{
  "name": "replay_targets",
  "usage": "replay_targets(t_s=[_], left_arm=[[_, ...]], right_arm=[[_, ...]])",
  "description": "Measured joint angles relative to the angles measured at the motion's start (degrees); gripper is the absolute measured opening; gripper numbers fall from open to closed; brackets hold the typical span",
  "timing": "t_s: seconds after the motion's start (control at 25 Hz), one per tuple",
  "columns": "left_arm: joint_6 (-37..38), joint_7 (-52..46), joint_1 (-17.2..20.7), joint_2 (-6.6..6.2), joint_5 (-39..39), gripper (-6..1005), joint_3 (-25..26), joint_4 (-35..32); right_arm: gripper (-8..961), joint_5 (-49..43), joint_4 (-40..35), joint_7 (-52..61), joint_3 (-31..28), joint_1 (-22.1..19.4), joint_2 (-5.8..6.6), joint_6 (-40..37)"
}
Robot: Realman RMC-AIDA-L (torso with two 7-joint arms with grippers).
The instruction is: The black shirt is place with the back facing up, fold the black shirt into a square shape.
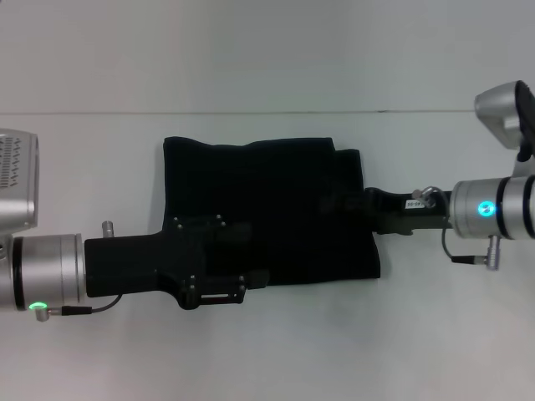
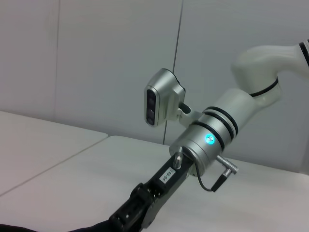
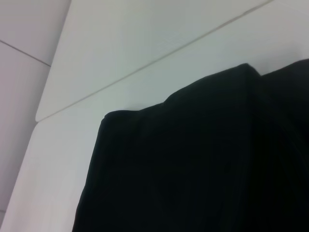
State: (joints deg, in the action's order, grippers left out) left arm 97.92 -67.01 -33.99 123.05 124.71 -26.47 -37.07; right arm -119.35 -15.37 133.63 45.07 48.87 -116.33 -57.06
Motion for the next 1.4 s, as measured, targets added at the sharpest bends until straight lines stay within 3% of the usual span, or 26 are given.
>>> replay_targets(t_s=[0.24, 0.44, 0.88, 1.32, 1.4], left_arm=[[-0.07, -0.01, 0.00, 0.00, -0.10, 723, 0.52, 0.01], [-0.20, -0.01, -0.02, 0.00, -0.15, 723, 0.60, 0.01], [-1.06, -0.12, -0.26, 0.00, -0.18, 722, 0.62, 0.09], [-2.64, -0.23, -0.47, 0.00, -0.20, 722, 0.58, 0.16], [-2.90, -0.23, -0.45, 0.00, -0.38, 722, 0.62, 0.15]], right_arm=[[875, 0.00, 0.00, -0.09, 0.09, 0.08, -1.06, 1.01], [694, 0.05, -0.17, 0.15, -0.38, 0.02, -1.40, 0.72], [438, 3.34, -0.73, -3.75, -0.69, -1.07, -1.42, 0.47], [20, 7.59, -5.56, -8.84, -0.58, -2.05, -0.91, -4.88], [22, 7.60, -6.74, -8.81, -0.38, -1.78, -0.91, -5.55]])
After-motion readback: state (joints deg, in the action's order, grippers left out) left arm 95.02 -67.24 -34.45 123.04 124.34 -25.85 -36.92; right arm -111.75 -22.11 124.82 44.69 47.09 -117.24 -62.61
